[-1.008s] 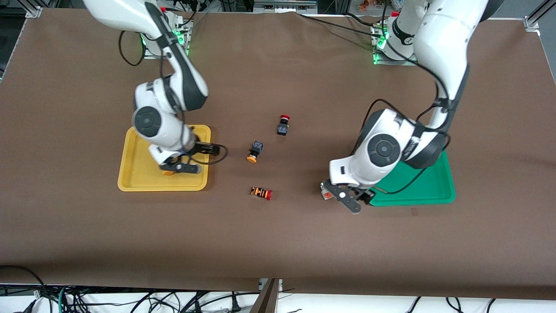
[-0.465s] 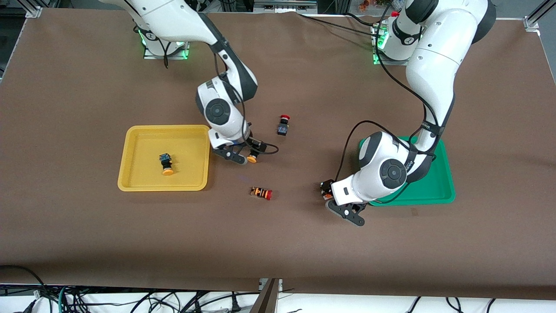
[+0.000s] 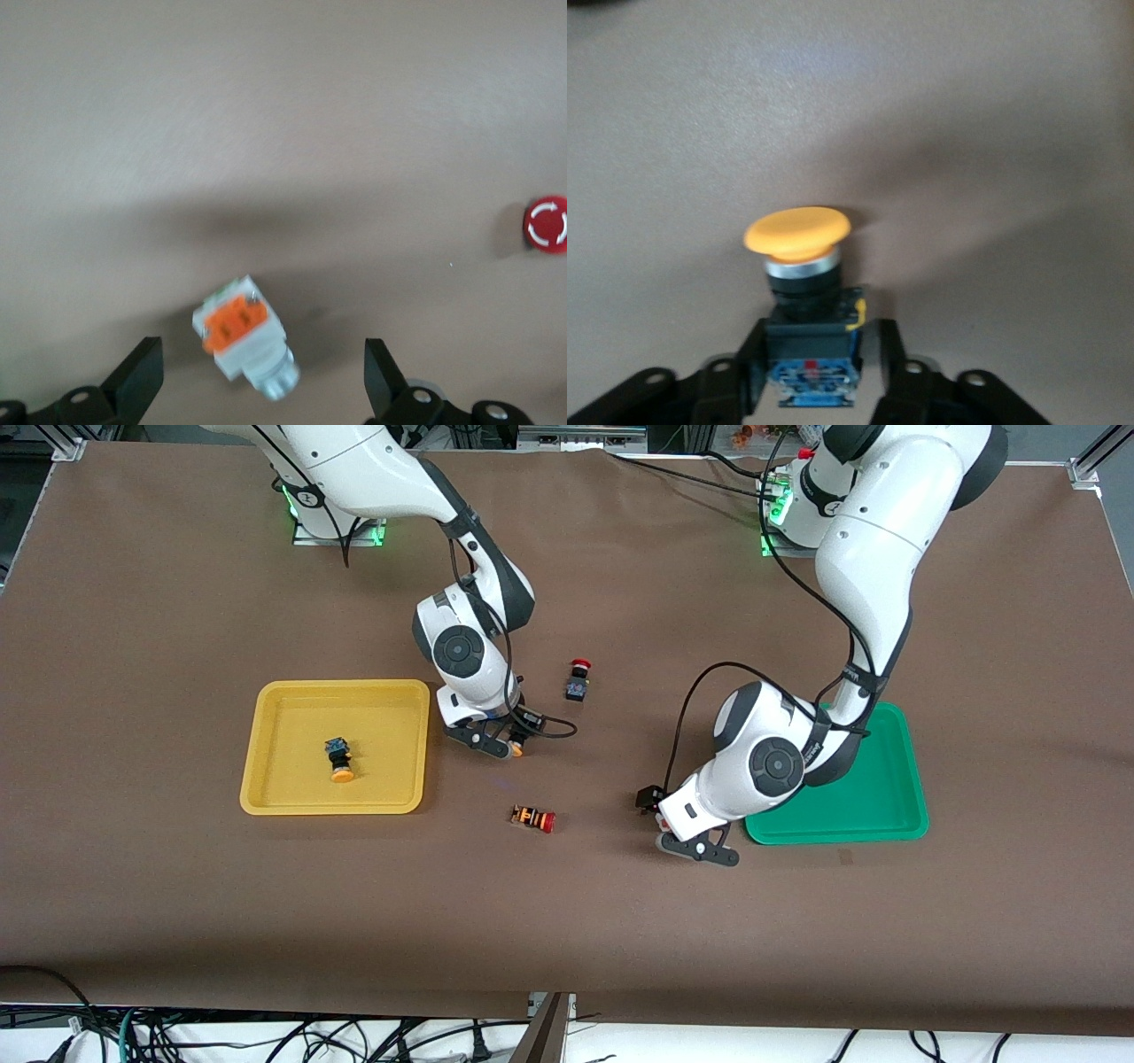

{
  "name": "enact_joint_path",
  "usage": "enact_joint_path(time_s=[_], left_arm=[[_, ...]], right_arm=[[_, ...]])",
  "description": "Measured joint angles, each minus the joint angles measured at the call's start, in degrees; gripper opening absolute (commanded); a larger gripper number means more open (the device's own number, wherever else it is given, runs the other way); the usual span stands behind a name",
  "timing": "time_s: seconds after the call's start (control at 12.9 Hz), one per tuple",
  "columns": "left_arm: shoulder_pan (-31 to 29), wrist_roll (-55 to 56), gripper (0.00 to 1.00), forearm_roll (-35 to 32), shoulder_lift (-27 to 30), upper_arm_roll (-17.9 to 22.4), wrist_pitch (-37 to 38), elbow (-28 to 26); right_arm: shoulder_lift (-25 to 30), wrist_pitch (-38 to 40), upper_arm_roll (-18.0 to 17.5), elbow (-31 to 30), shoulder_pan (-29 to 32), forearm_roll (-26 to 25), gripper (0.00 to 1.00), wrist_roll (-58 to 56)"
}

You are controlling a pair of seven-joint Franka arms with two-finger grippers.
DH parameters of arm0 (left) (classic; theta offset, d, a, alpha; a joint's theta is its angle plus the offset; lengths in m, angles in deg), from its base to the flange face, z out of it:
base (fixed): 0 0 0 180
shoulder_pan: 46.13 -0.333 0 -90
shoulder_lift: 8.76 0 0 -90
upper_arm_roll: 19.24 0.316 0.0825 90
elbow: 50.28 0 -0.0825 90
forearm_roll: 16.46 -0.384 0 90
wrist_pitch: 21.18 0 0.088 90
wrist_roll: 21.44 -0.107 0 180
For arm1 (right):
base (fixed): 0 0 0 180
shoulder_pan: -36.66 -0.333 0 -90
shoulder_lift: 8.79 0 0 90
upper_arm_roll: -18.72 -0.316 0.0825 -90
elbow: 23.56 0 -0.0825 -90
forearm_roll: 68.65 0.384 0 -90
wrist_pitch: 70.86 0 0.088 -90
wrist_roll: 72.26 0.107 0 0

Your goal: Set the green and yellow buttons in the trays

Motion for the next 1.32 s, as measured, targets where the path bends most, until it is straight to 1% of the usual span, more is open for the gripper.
enact_joint_path(time_s=[0.08,0.16,0.23,0.31,0.47,0.54,0.62,0.7,0.78,0.85,0.93,1.01,1.16,1.24,1.32], left_arm=[[0.29,5.43,1.00,-1.80,2.12,0.07,0.03,-1.93],[1.16,9.89,1.00,-6.21,3.37,0.34,0.05,-3.54],[2.27,13.13,1.00,-11.15,3.46,0.70,-0.54,-4.88],[3.10,15.92,1.00,-14.49,2.67,1.00,-2.62,-6.09],[3.75,18.60,1.00,-15.82,0.22,1.25,-5.92,-6.74],[3.70,19.46,1.00,-15.63,-0.70,1.41,-7.30,-6.74],[3.56,19.81,1.00,-15.31,-1.43,1.57,-9.79,-6.77],[3.42,19.87,0.91,-15.01,-1.88,1.68,-12.54,-6.77],[3.30,19.91,0.77,-14.93,-2.12,1.72,-14.07,-6.77],[3.26,19.98,0.49,-14.92,-2.23,1.72,-14.52,-6.77],[3.29,19.99,0.29,-14.92,-2.29,1.69,-14.55,-6.82],[3.31,20.00,0.22,-14.92,-2.33,1.68,-14.55,-7.11],[3.30,20.00,0.21,-14.89,-2.23,1.61,-14.68,-7.49],[3.41,19.99,0.17,-14.90,-2.03,1.41,-14.67,-7.48],[3.48,19.83,0.18,-14.90,-1.73,1.41,-14.37,-7.48]], right_arm=[[0.11,0.76,0.27,0.30,0.02,0.00,0.06,-0.73],[0.50,3.11,1.08,0.90,0.00,-0.04,0.06,-2.27],[1.46,6.81,2.89,1.61,-0.01,-0.09,0.06,-5.33],[2.85,10.96,5.50,2.16,0.02,-0.10,0.06,-9.94],[6.10,19.17,12.10,2.41,0.30,-0.10,0.08,-21.28],[7.28,22.38,15.33,2.28,0.54,-0.09,0.10,-26.76],[7.83,23.91,17.66,1.87,0.90,-0.03,0.15,-30.98],[7.94,24.26,19.14,0.98,1.27,0.06,0.15,-33.95],[7.83,23.88,19.60,-0.40,1.61,0.07,0.25,-35.32],[7.53,22.54,19.60,-1.91,1.62,0.07,0.37,-35.75],[7.12,20.08,19.46,-3.62,1.48,0.07,0.61,-35.77],[6.72,17.84,19.34,-5.12,1.33,0.07,0.79,-35.77],[6.51,16.48,19.32,-6.06,1.19,0.07,0.98,-35.77],[6.83,16.49,19.32,-5.89,1.14,0.07,0.99,-35.78],[7.46,16.90,19.32,-5.52,1.08,0.07,0.99,-35.96]])
